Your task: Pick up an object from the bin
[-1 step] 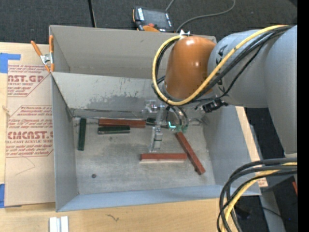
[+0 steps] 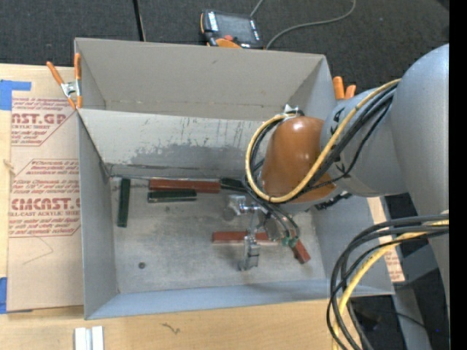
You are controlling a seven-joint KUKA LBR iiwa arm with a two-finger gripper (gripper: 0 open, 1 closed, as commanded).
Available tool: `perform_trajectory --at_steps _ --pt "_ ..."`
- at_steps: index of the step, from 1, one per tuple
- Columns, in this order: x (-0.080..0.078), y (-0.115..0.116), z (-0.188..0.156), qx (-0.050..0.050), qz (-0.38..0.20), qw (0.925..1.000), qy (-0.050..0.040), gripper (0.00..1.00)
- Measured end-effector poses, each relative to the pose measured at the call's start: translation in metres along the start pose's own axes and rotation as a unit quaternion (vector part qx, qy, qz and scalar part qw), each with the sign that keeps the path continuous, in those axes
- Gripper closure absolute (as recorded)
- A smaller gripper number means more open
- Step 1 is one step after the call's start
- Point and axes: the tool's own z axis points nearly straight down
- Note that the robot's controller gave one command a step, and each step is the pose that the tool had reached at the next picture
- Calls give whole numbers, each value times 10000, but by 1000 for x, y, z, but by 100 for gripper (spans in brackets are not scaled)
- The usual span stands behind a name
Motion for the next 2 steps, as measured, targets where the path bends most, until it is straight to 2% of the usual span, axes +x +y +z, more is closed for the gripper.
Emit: perform_trajectory --at_steps 1,2 --pt "-8 -2 -35 7 -667 9978 -55 0" --pt "-2 -25 -48 9 -569 9984 -55 0"
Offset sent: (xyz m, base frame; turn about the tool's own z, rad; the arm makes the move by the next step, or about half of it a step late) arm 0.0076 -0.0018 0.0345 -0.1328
